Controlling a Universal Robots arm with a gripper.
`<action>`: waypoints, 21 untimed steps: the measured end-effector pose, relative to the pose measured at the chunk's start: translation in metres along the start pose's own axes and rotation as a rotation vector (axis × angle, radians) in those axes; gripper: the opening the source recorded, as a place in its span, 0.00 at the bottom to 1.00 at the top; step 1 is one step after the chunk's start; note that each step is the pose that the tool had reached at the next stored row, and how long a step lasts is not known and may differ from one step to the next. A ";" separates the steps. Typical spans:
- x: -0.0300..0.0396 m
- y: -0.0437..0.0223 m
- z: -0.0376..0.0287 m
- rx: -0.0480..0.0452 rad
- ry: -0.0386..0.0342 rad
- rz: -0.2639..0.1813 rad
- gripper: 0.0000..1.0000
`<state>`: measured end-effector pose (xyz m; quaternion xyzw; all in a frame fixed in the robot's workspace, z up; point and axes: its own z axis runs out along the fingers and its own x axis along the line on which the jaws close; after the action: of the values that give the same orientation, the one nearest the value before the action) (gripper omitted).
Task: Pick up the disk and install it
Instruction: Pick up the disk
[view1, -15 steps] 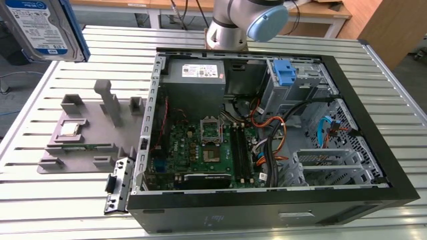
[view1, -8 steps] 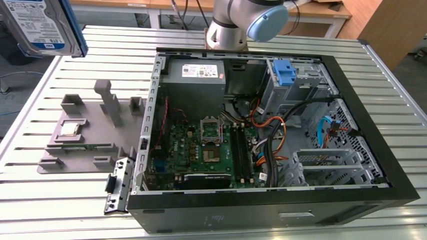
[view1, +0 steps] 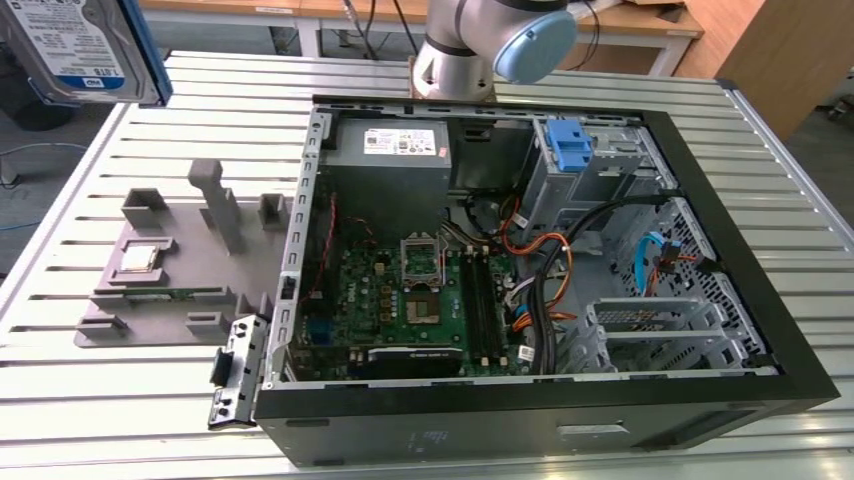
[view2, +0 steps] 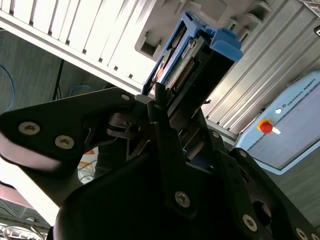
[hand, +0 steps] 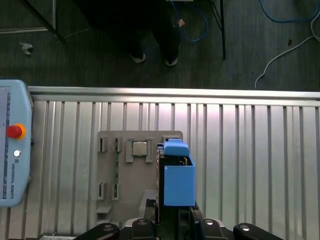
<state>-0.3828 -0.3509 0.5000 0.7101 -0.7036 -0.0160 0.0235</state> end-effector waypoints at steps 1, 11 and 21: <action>0.0000 0.0000 -0.0001 0.0001 0.0000 0.000 0.35; 0.0001 -0.0057 -0.0008 0.0000 0.0000 0.000 0.35; -0.0002 -0.0296 -0.0020 0.0001 -0.0002 0.000 0.35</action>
<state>-0.3531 -0.3504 0.5004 0.7101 -0.7036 -0.0160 0.0234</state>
